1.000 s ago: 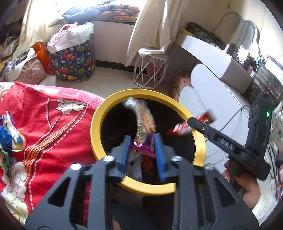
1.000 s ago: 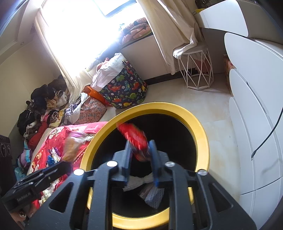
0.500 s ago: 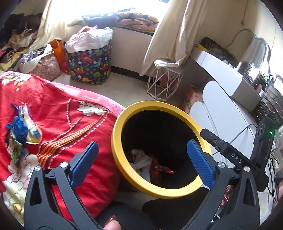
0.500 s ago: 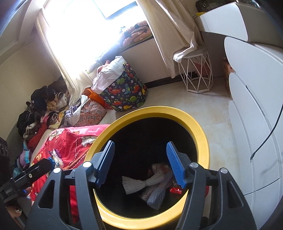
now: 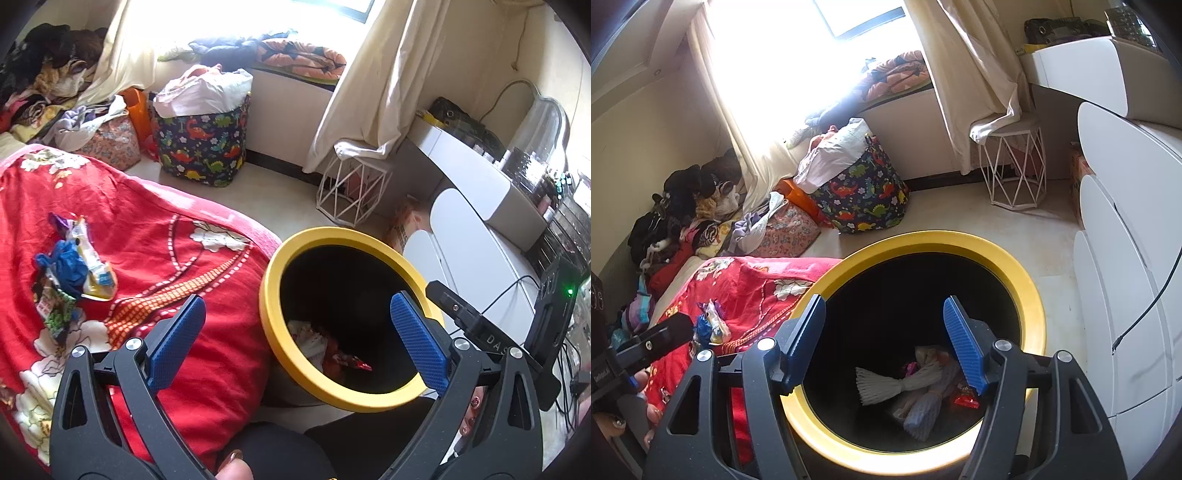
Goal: Collect trash
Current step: 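Move both open tools back toward the remaining items on the bedspread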
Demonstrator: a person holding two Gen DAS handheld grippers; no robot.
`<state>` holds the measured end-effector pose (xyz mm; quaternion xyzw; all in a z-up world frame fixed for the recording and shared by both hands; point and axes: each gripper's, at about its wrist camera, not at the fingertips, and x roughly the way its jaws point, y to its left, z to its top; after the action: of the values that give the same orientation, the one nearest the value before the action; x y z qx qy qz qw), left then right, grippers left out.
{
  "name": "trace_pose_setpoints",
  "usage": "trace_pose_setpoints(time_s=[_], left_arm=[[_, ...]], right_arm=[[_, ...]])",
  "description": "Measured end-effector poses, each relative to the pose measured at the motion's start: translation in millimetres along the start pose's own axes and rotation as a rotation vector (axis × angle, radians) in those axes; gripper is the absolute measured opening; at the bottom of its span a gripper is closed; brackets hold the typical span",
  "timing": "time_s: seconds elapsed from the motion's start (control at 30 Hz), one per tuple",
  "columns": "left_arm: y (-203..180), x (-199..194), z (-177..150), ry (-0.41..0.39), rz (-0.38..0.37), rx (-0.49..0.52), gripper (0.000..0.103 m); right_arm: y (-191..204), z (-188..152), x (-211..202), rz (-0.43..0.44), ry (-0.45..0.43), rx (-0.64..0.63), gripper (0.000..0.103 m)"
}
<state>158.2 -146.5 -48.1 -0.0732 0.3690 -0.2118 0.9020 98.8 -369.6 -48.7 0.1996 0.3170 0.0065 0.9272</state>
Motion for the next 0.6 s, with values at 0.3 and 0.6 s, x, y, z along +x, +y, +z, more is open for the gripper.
trace_pose_setpoints(time_s=[0.3,0.6], left_arm=[[19.8,-18.5,1.5,-0.038,0.052,-0.013,0.092],[46.0,-49.5,5.0,-0.118,0.140,-0.015,0.092]], right_arm=[[28.6,-1.1,-4.2,0.040,-0.005,-0.061,0.064],[68.4,-3.6,-3.8,0.119,0.000,-0.130,0.064]])
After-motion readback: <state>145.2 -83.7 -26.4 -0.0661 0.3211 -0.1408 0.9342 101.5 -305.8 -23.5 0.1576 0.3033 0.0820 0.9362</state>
